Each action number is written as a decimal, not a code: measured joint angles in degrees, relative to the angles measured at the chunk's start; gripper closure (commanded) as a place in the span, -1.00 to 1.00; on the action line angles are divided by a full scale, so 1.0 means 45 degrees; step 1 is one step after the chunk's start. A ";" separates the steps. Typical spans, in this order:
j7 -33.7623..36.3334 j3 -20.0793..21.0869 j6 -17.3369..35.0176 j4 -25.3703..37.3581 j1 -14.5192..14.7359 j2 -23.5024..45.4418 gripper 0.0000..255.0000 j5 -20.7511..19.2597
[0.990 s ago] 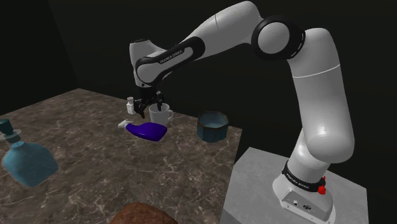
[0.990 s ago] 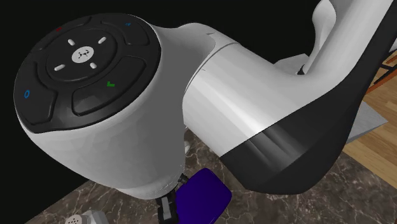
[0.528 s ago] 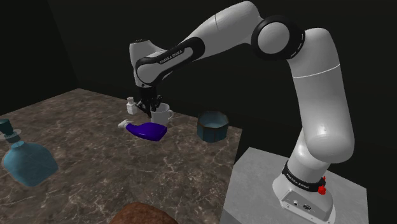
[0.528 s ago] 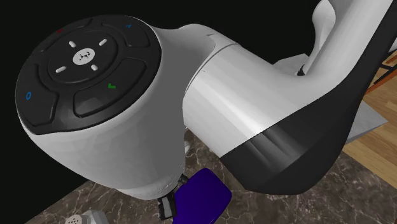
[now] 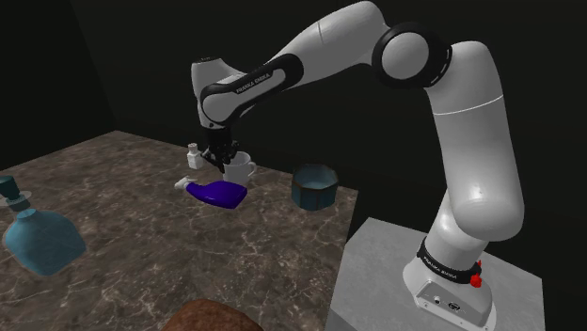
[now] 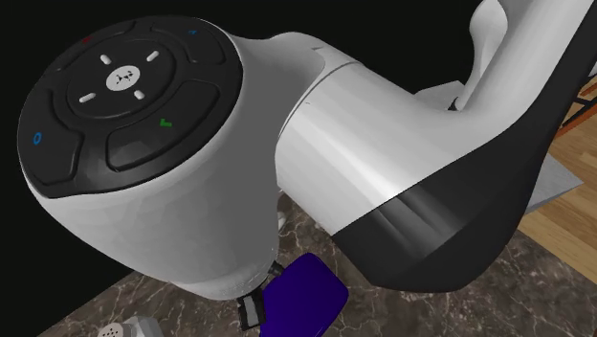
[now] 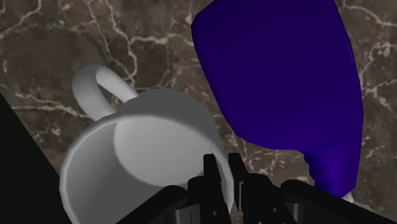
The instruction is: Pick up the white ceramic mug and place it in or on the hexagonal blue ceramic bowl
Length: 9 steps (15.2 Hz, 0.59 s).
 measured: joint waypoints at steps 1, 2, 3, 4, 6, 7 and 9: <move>-0.0026 0.0008 -0.0091 0.0028 -0.0013 -0.0065 1.00 0.0020; -0.0053 0.0011 -0.0213 0.0141 -0.0018 -0.0078 1.00 0.0034; -0.0065 0.0024 -0.0338 0.0190 -0.0018 -0.0155 1.00 0.0056; -0.0089 0.0035 -0.0477 0.0274 -0.0022 -0.0214 1.00 0.0079; -0.0141 0.0057 -0.0758 0.0403 -0.0040 -0.0373 1.00 0.0130; -0.0149 0.0068 -0.0905 0.0505 -0.0030 -0.0419 1.00 0.0146; -0.0179 0.0087 -0.1209 0.0739 -0.0019 -0.0492 1.00 0.0179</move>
